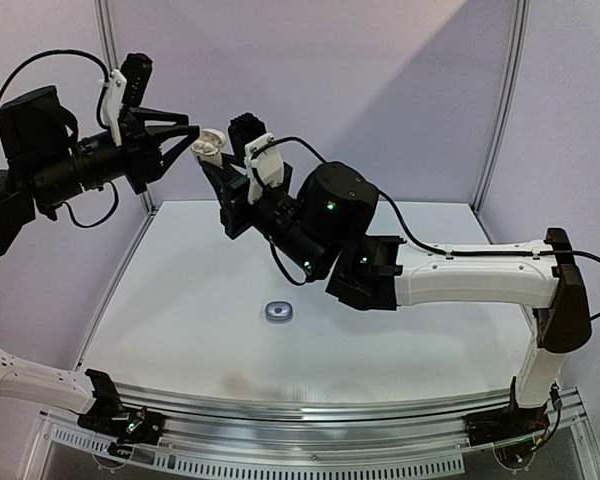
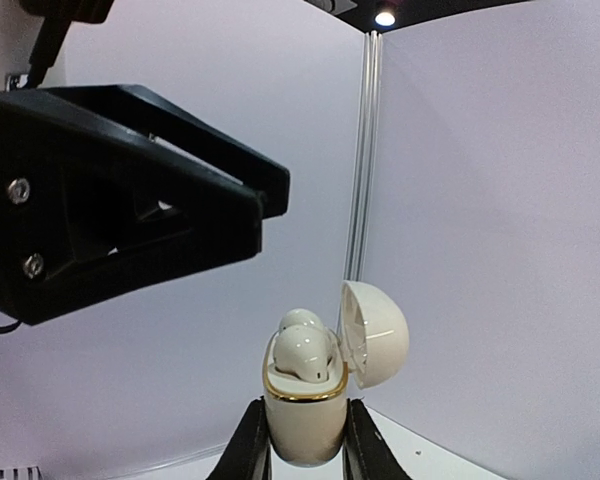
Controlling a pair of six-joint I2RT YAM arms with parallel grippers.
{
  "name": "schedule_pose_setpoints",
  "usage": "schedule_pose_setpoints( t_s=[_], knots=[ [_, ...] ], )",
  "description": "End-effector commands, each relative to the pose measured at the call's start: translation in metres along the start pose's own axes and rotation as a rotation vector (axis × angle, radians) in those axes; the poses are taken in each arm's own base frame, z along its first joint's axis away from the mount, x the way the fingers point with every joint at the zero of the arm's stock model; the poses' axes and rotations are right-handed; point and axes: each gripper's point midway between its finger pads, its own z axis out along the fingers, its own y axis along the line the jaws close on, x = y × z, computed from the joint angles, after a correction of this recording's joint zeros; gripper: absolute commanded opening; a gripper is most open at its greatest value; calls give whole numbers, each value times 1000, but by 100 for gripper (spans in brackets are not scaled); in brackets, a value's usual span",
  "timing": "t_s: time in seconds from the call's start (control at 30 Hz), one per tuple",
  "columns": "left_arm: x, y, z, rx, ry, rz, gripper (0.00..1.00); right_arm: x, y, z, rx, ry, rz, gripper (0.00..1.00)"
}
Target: Insert the wireless bluetooth earbuds into the charging case
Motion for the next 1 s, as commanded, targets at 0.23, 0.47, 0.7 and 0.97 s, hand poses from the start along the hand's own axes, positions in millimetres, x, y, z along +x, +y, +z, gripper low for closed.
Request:
schedule_pose_setpoints(
  t_s=[0.23,0.47,0.7,0.97],
  knots=[
    [45,36,6,-41,172,-110,40,-57,48,-47,-428,-64,-32,0],
    [38,1,18,220,121,-212,40,-64,67,-52,-551,-57,9,0],
    [13,-22,11,378,29,-201,39,-49,78,-47,-596,-8,37,0],
    [6,-33,3,426,2,-184,35,-41,73,-40,-555,34,53,0]
  ],
)
